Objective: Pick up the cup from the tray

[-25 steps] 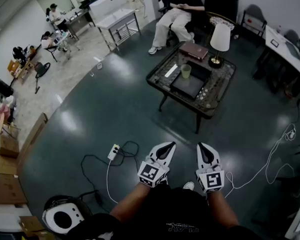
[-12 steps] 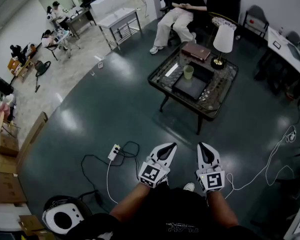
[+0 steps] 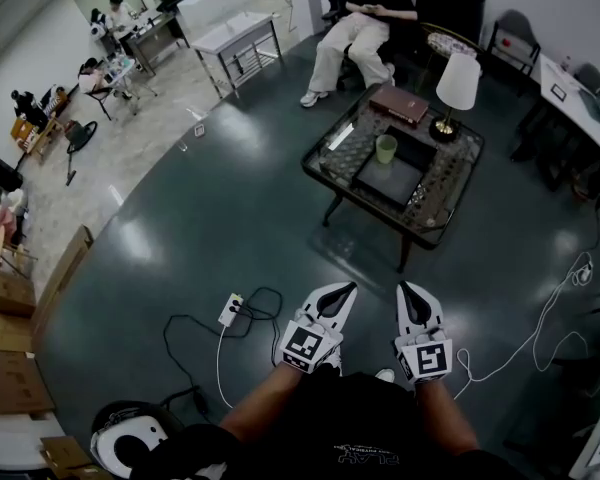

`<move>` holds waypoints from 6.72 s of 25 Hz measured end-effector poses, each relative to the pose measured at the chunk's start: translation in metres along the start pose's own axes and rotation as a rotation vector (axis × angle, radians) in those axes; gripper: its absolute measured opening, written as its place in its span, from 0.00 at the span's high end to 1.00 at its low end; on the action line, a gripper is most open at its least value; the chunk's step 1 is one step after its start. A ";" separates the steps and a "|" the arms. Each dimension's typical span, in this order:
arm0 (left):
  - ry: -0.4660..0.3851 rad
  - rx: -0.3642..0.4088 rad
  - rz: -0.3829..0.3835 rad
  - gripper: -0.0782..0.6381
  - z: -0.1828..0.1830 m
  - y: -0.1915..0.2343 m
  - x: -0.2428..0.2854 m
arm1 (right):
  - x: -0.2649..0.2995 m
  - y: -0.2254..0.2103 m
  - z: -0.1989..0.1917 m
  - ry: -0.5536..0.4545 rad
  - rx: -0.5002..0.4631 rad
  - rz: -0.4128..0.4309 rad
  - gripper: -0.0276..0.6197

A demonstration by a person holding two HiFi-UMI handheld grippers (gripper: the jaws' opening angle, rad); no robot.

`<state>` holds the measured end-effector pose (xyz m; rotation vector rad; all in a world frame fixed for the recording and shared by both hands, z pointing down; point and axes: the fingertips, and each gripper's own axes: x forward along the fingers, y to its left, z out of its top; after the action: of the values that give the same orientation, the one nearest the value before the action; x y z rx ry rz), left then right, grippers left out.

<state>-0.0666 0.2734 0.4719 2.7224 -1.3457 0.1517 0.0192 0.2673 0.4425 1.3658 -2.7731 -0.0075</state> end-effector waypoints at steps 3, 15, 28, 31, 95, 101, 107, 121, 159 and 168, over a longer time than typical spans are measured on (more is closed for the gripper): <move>-0.010 0.000 -0.017 0.88 0.003 0.015 0.003 | 0.014 0.004 0.001 0.009 -0.007 0.002 0.96; -0.024 0.016 -0.070 0.88 0.011 0.060 0.001 | 0.057 0.017 0.009 0.027 -0.015 -0.045 0.96; 0.004 -0.006 -0.057 0.88 0.005 0.078 0.027 | 0.091 0.005 0.016 0.018 -0.008 0.000 0.96; 0.000 -0.012 -0.052 0.88 0.008 0.080 0.044 | 0.100 -0.009 0.016 0.018 -0.017 0.017 0.96; 0.002 -0.029 -0.084 0.88 0.050 0.212 0.281 | 0.275 -0.208 -0.012 0.097 0.040 -0.066 0.96; -0.010 -0.019 -0.139 0.88 0.051 0.225 0.292 | 0.289 -0.210 -0.012 0.104 0.034 -0.108 0.96; 0.020 -0.027 -0.172 0.88 0.044 0.225 0.304 | 0.295 -0.216 -0.008 0.102 0.019 -0.126 0.96; 0.054 -0.014 -0.114 0.88 0.041 0.230 0.348 | 0.319 -0.261 -0.018 0.098 0.063 -0.082 0.96; 0.264 0.029 0.026 0.87 -0.046 0.287 0.425 | 0.383 -0.318 -0.099 0.211 0.150 0.007 0.96; 0.327 -0.015 0.011 0.42 -0.088 0.292 0.445 | 0.385 -0.320 -0.115 0.268 0.169 -0.040 0.96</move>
<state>-0.0337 -0.2406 0.6317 2.5336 -1.2601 0.5577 0.0437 -0.2313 0.5651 1.3439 -2.5712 0.3875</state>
